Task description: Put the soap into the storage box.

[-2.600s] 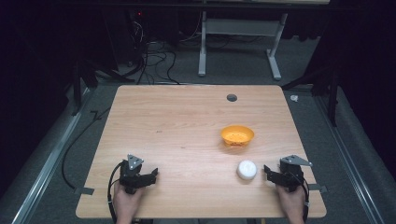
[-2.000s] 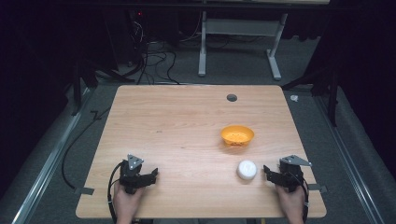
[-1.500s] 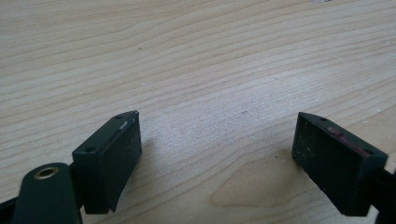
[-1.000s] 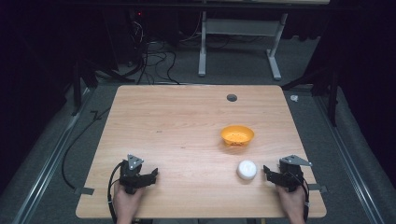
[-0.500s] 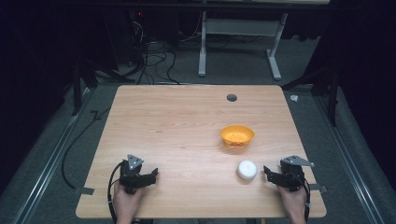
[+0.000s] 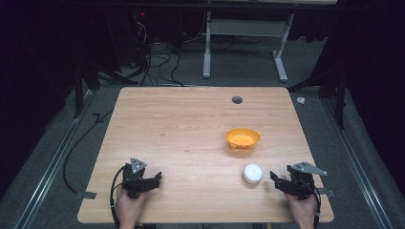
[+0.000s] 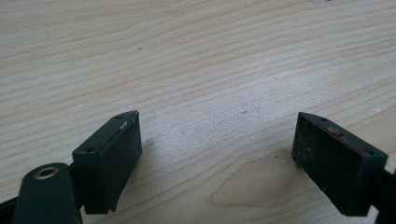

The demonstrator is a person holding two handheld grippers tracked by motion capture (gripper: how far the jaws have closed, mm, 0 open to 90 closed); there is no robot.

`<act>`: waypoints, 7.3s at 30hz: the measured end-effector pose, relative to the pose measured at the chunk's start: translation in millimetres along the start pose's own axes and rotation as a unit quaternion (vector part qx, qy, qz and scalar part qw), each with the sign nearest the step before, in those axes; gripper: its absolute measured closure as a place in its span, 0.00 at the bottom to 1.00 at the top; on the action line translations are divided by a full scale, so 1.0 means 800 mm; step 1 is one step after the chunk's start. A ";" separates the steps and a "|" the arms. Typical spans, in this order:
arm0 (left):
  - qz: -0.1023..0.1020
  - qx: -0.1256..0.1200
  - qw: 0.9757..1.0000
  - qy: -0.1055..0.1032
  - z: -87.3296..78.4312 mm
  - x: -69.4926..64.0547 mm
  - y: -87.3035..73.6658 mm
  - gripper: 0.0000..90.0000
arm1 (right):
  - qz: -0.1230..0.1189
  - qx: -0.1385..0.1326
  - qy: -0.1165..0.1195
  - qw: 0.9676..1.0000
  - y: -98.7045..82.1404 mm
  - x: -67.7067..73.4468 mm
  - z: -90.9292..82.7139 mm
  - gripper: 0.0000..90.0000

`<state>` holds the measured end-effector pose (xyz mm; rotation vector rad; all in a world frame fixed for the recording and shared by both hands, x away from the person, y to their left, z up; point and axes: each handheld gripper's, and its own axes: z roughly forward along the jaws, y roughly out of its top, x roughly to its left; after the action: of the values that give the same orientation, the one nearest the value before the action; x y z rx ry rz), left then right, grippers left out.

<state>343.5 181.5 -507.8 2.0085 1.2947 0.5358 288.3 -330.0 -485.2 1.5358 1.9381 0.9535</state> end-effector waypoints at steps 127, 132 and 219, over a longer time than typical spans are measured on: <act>-0.001 -0.001 1.000 0.000 0.000 0.000 0.000 0.18 | -0.067 0.032 0.087 0.993 0.049 0.081 0.028 0.27; -0.001 -0.001 1.000 0.000 0.000 0.000 0.000 0.18 | -0.065 0.027 0.088 0.994 0.053 0.078 0.025 0.27; -0.001 -0.001 1.000 0.000 0.000 0.000 0.000 0.19 | -0.038 0.015 0.110 0.993 0.179 0.065 0.077 0.27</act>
<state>343.3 181.9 -507.8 2.0051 1.2949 0.5360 410.9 -248.4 -412.0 1.4126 2.1556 1.1046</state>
